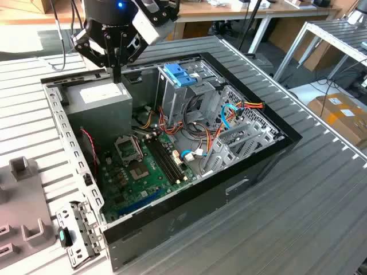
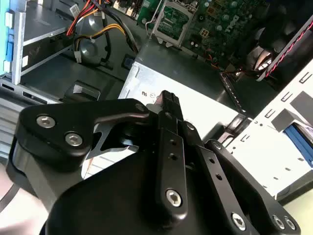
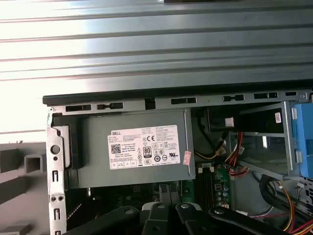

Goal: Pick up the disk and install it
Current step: 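Reach for the disk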

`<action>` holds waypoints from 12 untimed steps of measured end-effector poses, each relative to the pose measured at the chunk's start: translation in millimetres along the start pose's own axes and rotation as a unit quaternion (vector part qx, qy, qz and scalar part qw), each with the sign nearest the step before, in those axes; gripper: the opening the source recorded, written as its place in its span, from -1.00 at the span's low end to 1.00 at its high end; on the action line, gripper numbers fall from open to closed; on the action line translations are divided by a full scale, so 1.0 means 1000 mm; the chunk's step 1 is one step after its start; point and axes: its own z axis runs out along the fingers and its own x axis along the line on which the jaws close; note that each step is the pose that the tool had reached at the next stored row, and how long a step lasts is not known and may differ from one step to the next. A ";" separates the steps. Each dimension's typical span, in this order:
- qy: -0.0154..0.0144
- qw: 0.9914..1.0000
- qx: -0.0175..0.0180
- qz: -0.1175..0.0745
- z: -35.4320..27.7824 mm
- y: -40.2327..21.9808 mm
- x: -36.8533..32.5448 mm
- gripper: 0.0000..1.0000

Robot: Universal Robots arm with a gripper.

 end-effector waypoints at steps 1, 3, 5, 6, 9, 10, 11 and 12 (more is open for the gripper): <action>0.000 1.000 0.000 0.000 0.0000 0.0000 0.0000 -0.79; 0.000 1.000 0.000 0.000 0.0000 0.0000 0.0000 -0.79; 0.000 1.000 0.000 0.000 0.0000 0.0000 0.0000 -0.79; 0.000 1.000 0.000 0.000 0.0000 0.0000 0.0000 -0.79; 0.000 1.000 0.000 0.000 0.0000 0.0000 0.0000 -0.79; 0.000 1.000 0.000 0.000 0.0000 0.0000 0.0000 -0.79; 0.000 1.000 0.000 0.000 0.0000 0.0000 0.0000 -0.79; 0.000 1.000 0.000 0.000 0.0000 0.0000 0.0000 -0.79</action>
